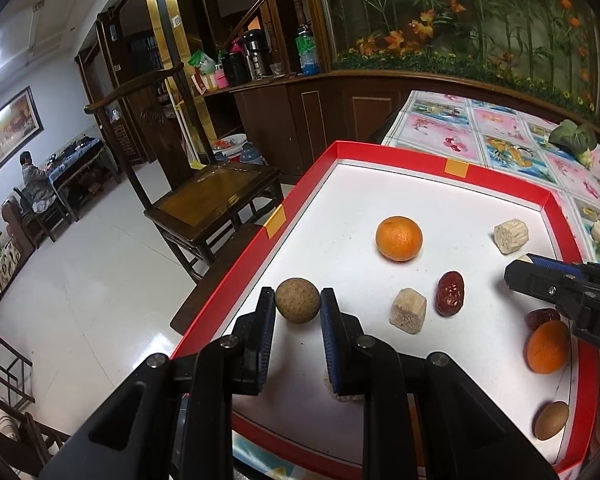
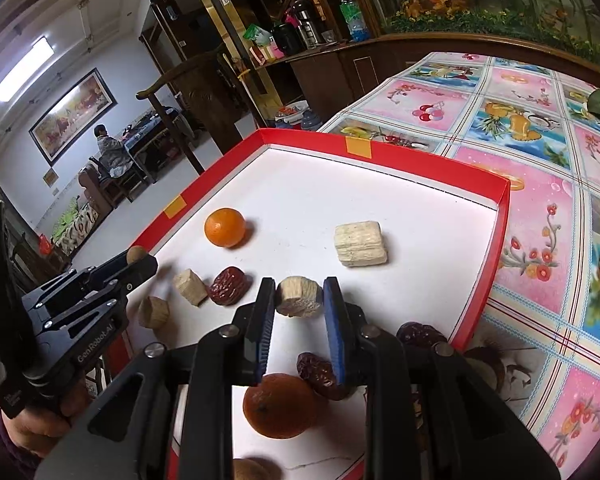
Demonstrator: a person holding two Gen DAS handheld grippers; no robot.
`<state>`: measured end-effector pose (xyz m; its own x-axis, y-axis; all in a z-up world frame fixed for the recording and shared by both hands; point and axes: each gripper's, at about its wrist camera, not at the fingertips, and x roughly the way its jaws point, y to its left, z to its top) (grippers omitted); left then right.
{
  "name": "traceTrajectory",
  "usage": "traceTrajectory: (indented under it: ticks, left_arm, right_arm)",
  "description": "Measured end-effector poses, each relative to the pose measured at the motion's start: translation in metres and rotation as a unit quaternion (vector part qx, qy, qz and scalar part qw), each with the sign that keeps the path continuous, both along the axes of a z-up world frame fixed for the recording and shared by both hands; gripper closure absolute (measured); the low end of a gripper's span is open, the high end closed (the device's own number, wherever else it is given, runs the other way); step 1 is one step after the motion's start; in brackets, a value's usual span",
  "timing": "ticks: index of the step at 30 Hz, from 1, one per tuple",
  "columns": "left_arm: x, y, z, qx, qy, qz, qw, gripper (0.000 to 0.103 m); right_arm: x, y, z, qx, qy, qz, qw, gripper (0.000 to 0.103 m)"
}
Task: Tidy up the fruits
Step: 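Lower the ball and beige piece into the tray while opening both tools, then lift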
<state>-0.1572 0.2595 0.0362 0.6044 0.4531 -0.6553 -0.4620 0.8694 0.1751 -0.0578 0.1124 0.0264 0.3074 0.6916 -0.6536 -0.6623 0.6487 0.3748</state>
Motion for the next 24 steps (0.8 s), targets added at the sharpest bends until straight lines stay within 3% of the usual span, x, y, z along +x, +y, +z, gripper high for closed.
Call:
traceTrajectory:
  ticks: [16,18,20,24]
  left_arm:
    - [0.005,-0.004,-0.008,0.025,0.029,0.012,0.9992,0.08]
    - [0.006,-0.005,-0.008,0.027,0.032,0.015,0.999,0.071]
    - [0.006,-0.007,-0.006,0.031,0.032,0.019,0.9988,0.052]
    - [0.001,-0.011,-0.003,0.042,0.029,0.022,0.9985,0.046]
  right_arm:
    - [-0.001,0.005,-0.001,-0.016,-0.01,0.003,1.0,0.076]
    - [-0.002,0.007,-0.002,-0.021,-0.012,0.006,1.0,0.075]
    - [-0.004,0.009,-0.002,-0.022,-0.014,0.015,1.0,0.069]
    - [-0.006,0.006,0.002,-0.014,-0.02,0.015,1.0,0.057]
